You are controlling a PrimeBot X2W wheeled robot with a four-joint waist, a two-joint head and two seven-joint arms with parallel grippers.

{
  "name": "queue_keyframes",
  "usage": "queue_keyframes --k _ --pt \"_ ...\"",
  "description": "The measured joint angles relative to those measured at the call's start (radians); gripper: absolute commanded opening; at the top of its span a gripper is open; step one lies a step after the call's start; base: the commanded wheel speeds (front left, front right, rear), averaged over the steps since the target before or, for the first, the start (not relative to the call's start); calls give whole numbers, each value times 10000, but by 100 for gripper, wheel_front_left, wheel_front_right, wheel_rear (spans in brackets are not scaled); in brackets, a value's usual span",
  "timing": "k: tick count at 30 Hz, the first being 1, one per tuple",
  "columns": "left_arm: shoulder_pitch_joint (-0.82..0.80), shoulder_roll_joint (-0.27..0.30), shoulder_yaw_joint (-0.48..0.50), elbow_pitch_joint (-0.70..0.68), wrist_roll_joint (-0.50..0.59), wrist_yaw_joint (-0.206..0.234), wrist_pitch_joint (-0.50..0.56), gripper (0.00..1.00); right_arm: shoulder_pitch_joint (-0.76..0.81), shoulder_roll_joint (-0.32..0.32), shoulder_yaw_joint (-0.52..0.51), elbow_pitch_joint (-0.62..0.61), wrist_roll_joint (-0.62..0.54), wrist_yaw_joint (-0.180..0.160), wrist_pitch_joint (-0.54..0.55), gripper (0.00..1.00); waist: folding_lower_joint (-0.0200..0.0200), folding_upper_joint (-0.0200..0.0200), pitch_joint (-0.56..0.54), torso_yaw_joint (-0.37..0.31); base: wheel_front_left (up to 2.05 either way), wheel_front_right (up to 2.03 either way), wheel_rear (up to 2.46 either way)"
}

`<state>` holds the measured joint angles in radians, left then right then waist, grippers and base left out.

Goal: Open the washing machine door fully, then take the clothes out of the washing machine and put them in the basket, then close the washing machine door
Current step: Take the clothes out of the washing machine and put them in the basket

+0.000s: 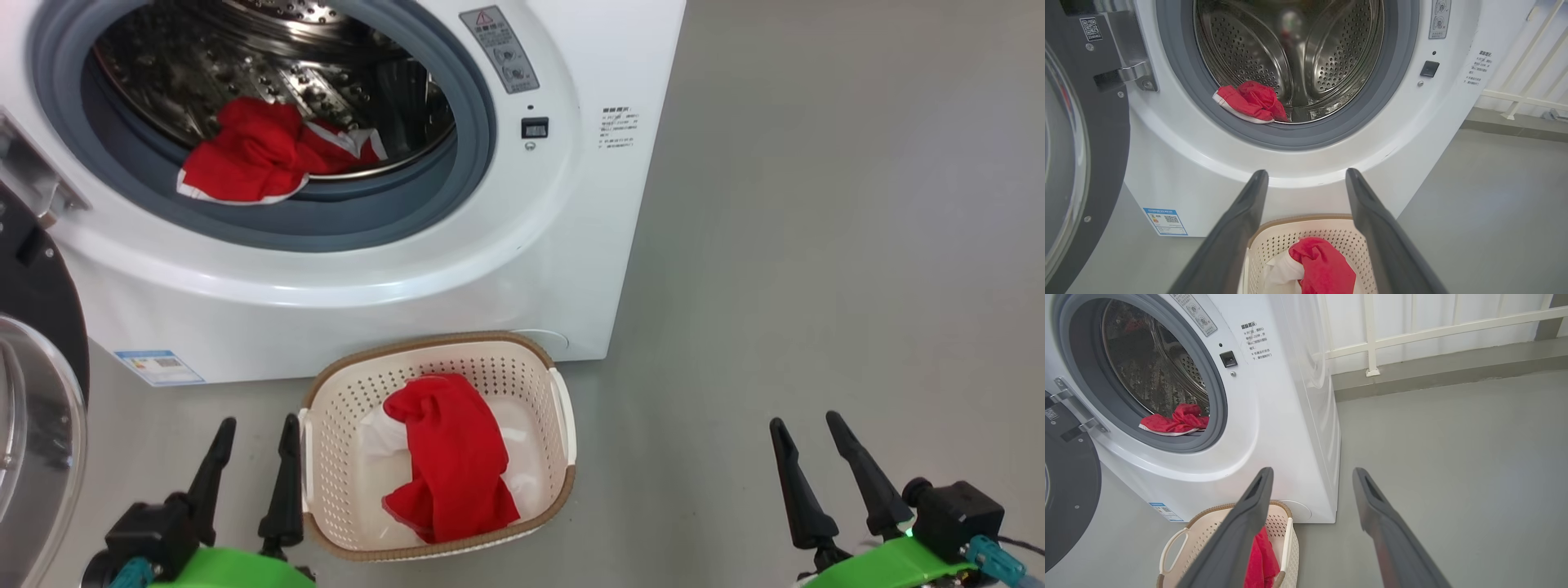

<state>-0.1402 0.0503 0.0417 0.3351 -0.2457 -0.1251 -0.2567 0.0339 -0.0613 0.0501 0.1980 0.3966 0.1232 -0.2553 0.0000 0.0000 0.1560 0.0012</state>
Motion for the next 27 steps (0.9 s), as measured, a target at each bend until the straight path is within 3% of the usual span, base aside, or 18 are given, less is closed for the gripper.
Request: queue_keyframes --k 12,27 --pt "1251 -48 554 -1152 88 0 0 100 500 -12 -77 -63 6 0 2 100 0 0 -333 30 0 0 0" --pt "1418 -65 529 -1425 125 0 0 100 501 -31 -69 -98 6 0 2 100 0 0 -212 32 0 0 0"
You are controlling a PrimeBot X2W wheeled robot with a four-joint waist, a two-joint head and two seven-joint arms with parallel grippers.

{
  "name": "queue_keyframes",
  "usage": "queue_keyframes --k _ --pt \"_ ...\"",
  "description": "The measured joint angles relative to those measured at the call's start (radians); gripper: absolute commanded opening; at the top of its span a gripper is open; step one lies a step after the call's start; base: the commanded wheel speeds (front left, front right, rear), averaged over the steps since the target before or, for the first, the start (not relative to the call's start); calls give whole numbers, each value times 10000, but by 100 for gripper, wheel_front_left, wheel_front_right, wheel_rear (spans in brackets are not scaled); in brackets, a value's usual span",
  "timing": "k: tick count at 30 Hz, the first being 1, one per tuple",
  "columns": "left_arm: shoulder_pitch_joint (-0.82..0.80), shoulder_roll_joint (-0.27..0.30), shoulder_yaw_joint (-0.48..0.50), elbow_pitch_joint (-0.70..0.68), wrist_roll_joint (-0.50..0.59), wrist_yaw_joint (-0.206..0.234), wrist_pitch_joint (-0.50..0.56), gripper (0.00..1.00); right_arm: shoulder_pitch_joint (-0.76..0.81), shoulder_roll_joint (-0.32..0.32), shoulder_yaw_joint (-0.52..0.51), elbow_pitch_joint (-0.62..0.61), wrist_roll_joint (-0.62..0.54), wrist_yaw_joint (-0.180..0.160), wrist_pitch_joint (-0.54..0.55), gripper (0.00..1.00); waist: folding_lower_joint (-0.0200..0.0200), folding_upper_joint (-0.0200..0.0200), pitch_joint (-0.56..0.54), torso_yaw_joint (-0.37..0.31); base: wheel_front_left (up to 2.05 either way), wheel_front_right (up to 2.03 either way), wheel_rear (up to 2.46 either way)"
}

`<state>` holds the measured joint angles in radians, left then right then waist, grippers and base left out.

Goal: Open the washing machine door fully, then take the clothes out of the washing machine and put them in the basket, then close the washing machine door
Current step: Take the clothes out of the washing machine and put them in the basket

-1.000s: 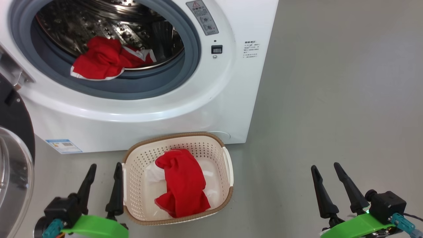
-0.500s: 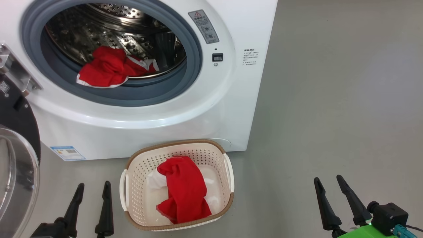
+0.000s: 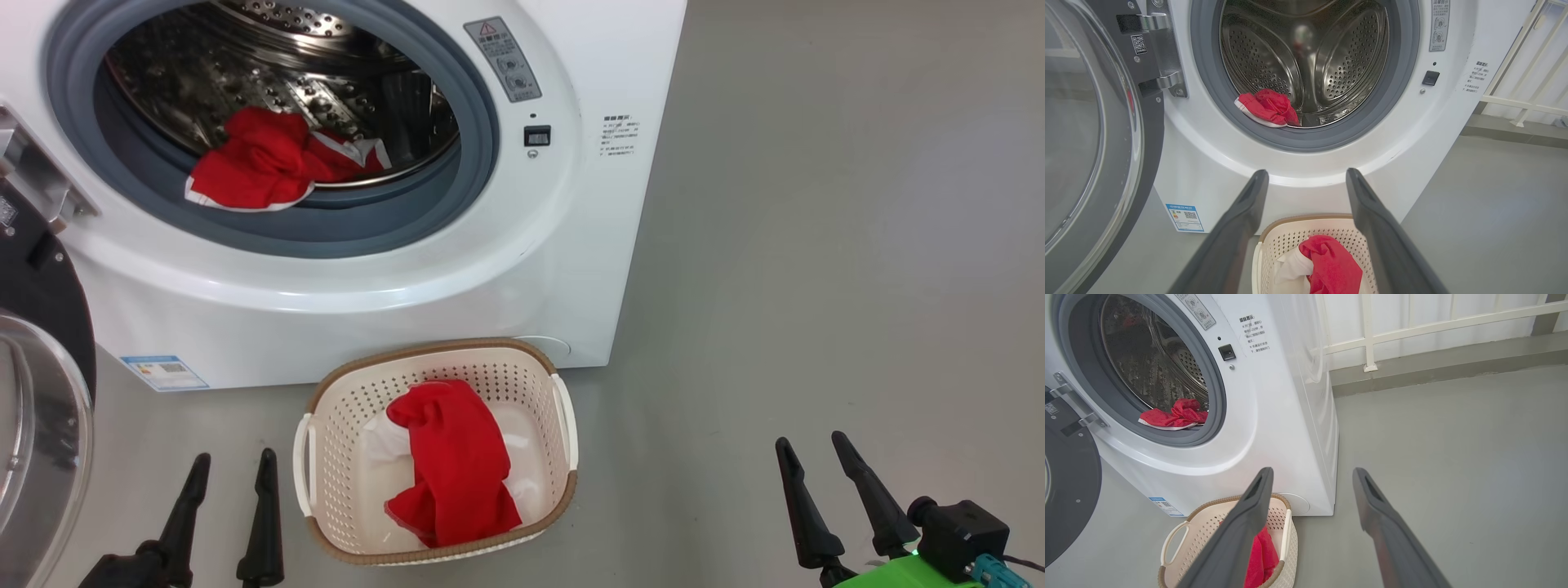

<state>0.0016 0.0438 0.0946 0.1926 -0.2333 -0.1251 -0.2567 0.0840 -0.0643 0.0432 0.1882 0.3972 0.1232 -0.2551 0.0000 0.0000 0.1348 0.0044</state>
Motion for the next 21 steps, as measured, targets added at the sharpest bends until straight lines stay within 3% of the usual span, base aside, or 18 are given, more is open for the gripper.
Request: queue_keyframes --k 10,21 --pt "-372 -8 -293 84 29 0 0 100 -102 35 -4 -35 0 0 -2 100 0 0 350 15 0 0 0" --pt "-2841 161 -788 886 790 0 0 100 -1055 104 207 -121 0 0 0 100 0 1 1339 -65 0 0 0"
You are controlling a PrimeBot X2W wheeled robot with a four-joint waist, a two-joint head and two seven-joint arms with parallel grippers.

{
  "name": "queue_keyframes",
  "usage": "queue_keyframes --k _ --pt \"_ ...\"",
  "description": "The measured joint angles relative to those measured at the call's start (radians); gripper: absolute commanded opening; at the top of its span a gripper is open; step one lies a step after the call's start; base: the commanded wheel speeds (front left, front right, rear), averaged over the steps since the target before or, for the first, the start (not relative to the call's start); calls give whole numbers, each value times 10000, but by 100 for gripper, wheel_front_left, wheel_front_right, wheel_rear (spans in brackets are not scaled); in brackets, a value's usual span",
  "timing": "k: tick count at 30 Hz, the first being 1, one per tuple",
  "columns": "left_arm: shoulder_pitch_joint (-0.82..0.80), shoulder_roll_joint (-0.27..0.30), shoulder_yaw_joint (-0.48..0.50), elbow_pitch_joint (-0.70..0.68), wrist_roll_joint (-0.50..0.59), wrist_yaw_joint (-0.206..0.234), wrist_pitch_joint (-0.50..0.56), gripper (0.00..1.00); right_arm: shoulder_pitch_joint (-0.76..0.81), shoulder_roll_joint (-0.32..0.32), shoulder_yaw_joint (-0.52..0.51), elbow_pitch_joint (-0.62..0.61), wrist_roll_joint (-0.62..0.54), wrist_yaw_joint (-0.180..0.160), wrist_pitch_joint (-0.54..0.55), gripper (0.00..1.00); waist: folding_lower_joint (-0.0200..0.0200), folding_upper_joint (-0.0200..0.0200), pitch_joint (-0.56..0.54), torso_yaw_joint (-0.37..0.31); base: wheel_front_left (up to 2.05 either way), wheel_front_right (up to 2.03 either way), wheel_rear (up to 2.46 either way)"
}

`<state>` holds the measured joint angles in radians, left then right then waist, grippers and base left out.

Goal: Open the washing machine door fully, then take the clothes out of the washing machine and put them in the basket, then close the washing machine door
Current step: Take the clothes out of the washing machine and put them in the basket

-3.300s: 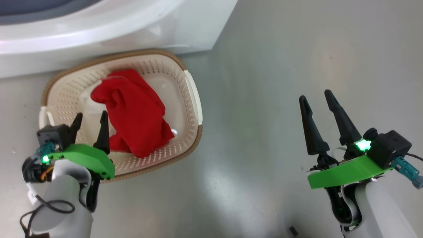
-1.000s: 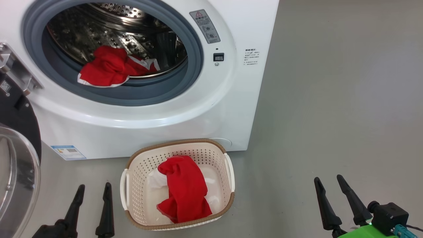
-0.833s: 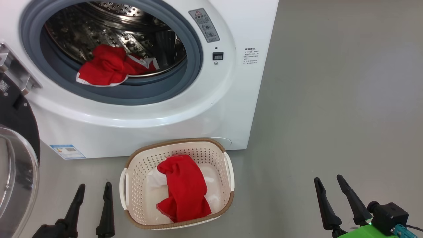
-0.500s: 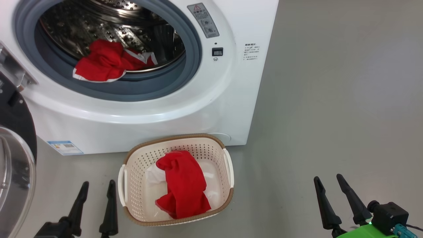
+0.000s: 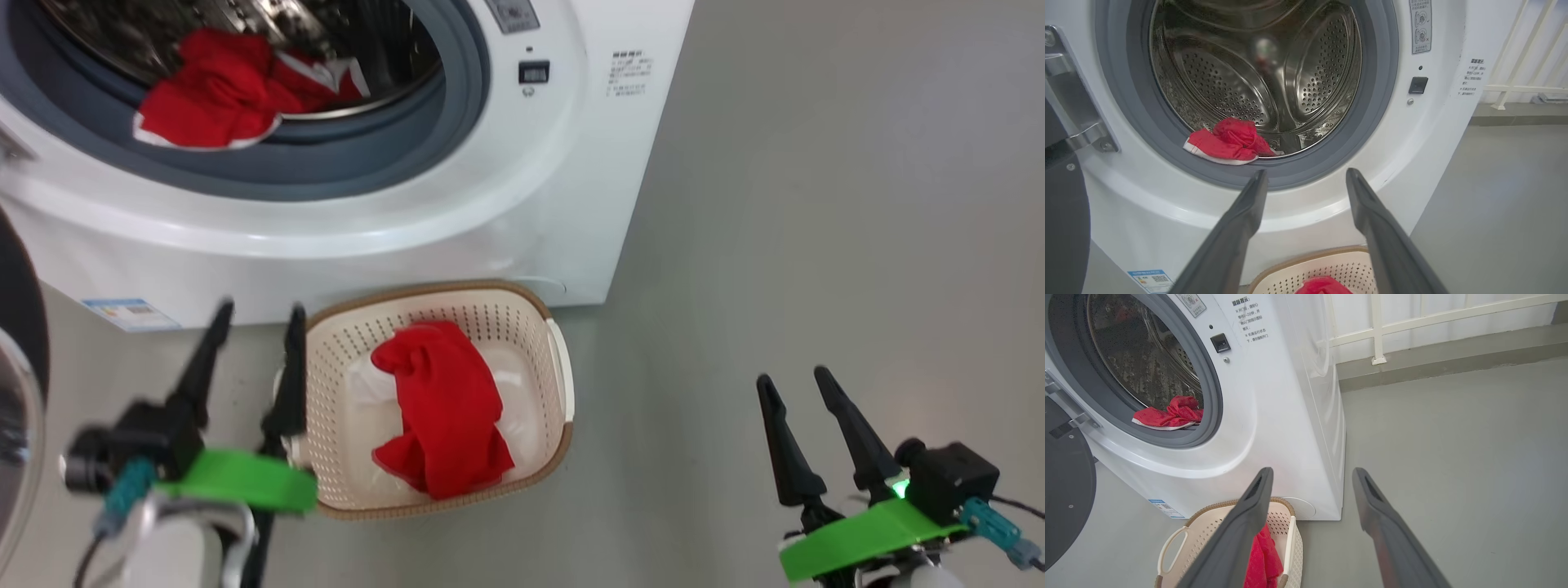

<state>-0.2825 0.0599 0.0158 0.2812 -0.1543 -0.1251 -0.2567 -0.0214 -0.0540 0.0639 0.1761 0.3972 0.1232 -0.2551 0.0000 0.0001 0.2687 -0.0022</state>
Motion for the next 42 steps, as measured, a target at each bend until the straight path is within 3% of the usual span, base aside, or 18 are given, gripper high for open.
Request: queue_keyframes --k 12,21,42 --pt "-3879 1066 63 2303 1145 29 -2 100 -1082 23 337 -50 56 0 -2 100 0 -1 1528 -417 0 0 0" --pt "-6661 2027 -140 4867 1889 399 -2 100 -1579 29 642 -169 376 0 -2 100 0 0 2652 -1195 0 0 0" --pt "-10203 3590 -123 8473 2013 1271 -2 100 -1916 46 1411 -376 959 0 -2 100 0 0 4025 -2630 0 0 0"
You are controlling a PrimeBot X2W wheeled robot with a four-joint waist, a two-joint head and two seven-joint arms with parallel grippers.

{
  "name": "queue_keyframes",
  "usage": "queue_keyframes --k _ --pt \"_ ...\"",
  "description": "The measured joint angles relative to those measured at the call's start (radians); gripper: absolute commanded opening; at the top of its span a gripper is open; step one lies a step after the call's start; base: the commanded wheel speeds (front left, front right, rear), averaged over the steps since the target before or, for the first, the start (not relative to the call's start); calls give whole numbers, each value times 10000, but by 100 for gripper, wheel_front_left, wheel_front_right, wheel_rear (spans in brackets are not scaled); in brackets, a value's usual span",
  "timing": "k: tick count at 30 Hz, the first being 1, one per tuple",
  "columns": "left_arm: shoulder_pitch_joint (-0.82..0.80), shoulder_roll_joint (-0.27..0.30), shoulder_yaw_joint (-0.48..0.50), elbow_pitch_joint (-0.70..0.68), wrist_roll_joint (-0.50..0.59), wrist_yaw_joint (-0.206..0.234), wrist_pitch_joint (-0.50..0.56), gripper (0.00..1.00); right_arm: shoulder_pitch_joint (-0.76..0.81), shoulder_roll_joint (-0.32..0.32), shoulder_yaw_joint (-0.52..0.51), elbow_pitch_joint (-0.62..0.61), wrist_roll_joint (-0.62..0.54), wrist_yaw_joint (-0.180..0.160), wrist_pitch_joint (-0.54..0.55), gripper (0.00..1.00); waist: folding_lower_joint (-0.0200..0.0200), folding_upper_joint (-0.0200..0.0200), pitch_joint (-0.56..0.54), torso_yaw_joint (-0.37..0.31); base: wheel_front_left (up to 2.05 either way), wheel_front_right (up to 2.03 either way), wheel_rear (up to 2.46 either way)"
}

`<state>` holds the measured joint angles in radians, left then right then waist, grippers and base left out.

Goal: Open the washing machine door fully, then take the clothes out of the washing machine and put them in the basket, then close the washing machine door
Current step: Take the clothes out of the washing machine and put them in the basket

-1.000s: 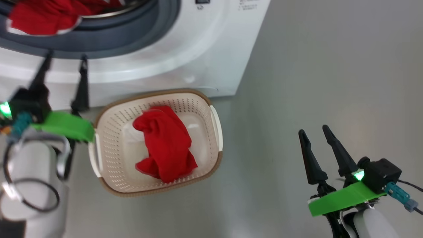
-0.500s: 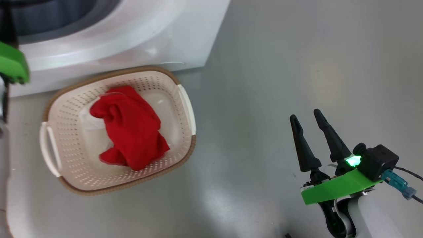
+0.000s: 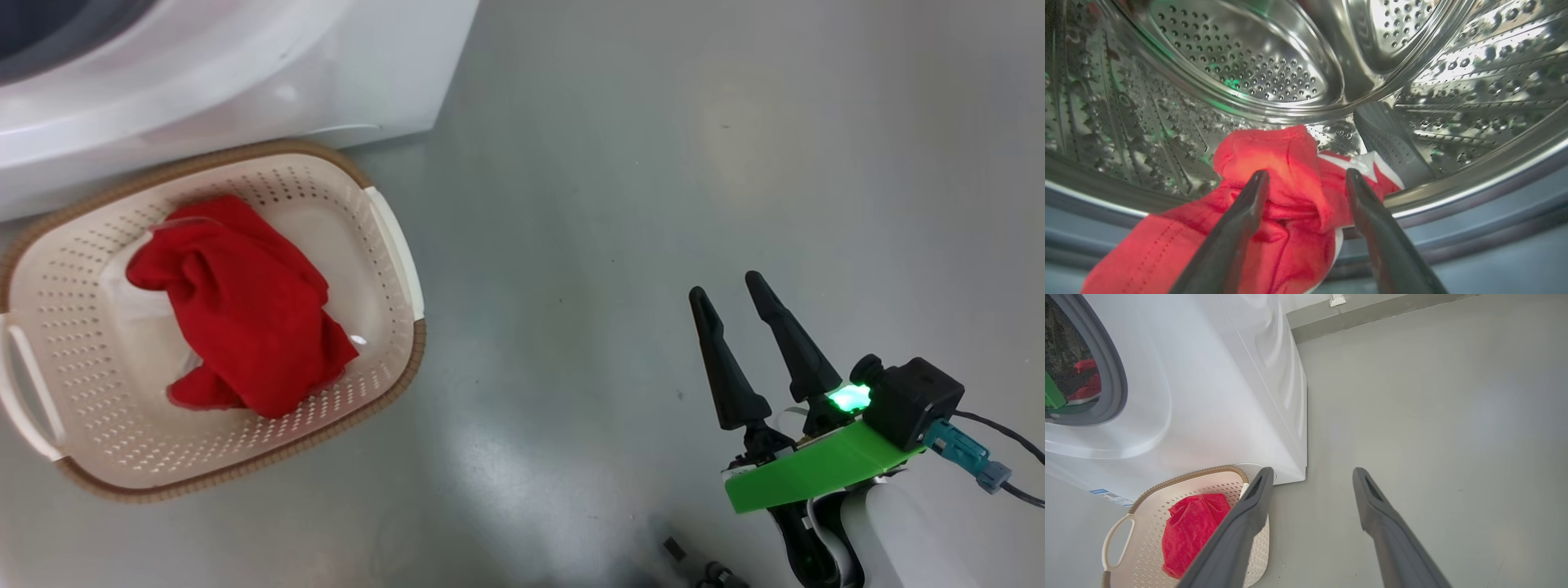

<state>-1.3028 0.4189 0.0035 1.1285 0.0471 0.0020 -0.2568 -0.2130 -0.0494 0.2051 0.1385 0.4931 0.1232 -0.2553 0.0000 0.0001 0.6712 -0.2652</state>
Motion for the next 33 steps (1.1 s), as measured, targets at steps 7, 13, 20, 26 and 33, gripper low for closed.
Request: queue_keyframes --k 7,13,20,26,33 --pt "-547 182 -173 913 67 148 -2 100 0 6 33 -86 2 0 0 100 0 0 205 -173 0 0 0" --pt "-779 259 -453 1315 230 151 104 100 -1 10 36 -117 67 0 0 100 -1 0 218 -184 0 0 0" --pt "-905 290 -734 1547 280 196 508 43 -2 12 52 -221 73 0 0 100 0 0 193 -193 0 0 0" --pt "-901 291 -876 1703 299 286 696 0 -2 15 48 -234 73 0 0 100 0 0 140 -189 0 0 0" --pt "-899 288 -1028 1749 295 330 648 0 -2 19 29 -230 73 0 0 100 0 0 21 -163 0 0 0"
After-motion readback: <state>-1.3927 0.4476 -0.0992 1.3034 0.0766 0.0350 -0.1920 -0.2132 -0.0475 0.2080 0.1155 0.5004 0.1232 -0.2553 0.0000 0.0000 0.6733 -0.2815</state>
